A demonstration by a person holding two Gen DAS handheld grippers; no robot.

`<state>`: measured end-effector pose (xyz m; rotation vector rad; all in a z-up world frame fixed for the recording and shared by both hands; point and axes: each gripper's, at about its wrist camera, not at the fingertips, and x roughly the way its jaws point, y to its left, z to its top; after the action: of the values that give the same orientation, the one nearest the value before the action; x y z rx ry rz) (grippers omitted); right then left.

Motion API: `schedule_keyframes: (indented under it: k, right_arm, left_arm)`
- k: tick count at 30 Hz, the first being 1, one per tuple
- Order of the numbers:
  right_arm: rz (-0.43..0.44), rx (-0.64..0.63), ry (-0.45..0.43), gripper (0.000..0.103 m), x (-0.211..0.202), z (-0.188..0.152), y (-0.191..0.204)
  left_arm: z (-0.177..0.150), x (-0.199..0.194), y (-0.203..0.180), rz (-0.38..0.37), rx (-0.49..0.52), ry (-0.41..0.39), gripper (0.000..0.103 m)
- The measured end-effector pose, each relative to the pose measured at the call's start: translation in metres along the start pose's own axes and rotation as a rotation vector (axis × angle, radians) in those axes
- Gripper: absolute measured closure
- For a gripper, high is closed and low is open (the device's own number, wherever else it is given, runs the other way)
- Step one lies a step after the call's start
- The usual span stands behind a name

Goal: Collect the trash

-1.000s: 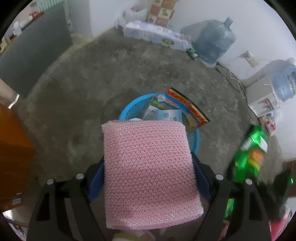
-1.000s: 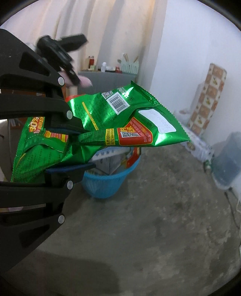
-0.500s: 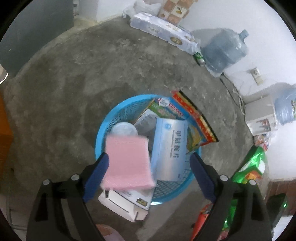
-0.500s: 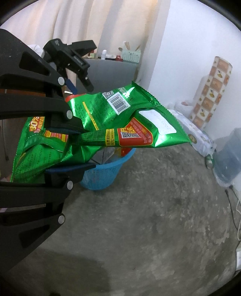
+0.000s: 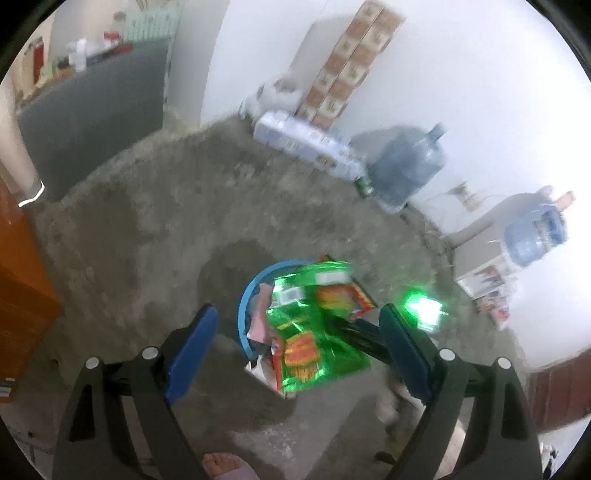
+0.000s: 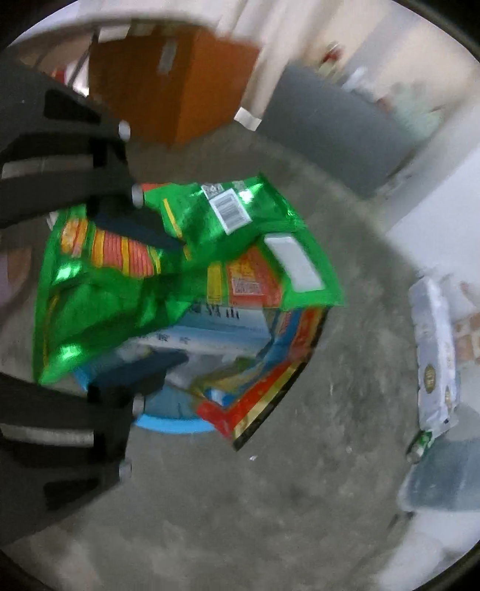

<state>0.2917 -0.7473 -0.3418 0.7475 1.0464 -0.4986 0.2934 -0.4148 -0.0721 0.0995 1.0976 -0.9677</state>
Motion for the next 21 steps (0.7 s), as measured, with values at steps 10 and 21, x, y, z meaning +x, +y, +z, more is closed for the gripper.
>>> schedule_keyframes:
  k: [10, 21]
  right_arm:
    - [-0.129, 0.029, -0.055, 0.042, -0.033, -0.021, -0.008]
    - [-0.045, -0.06, -0.346, 0.04, -0.205, -0.1, 0.035]
  left_arm:
    - [-0.078, -0.146, 0.02, 0.042, -0.009, -0.201, 0.016]
    - [-0.195, -0.258, 0.004, 0.126, -0.036, -0.418, 0.013]
